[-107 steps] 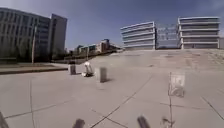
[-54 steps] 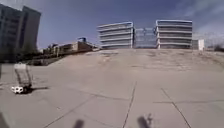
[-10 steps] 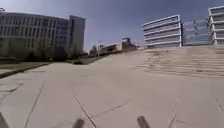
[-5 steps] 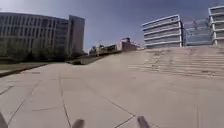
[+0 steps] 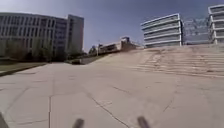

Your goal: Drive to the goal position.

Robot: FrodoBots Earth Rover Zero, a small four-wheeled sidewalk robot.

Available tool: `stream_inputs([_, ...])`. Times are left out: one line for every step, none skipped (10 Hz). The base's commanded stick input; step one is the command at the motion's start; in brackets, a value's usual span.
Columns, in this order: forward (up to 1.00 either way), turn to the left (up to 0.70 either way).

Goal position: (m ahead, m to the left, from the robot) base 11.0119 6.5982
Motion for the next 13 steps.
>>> stream_inputs([0.7,0.03])
stream_inputs([0.7,0.02])
stream_inputs([0.7,0.02])
stream_inputs([0.7,0.04])
stream_inputs([0.7,0.22])
stream_inputs([0.7,0.35])
stream_inputs([0.7,0.35])
stream_inputs([0.7,0.35])
stream_inputs([0.7,0.17])
stream_inputs([0.7,0.05])
stream_inputs([0.7,0.01])
stream_inputs([0.7,0.0])
stream_inputs([0.7,0.0])
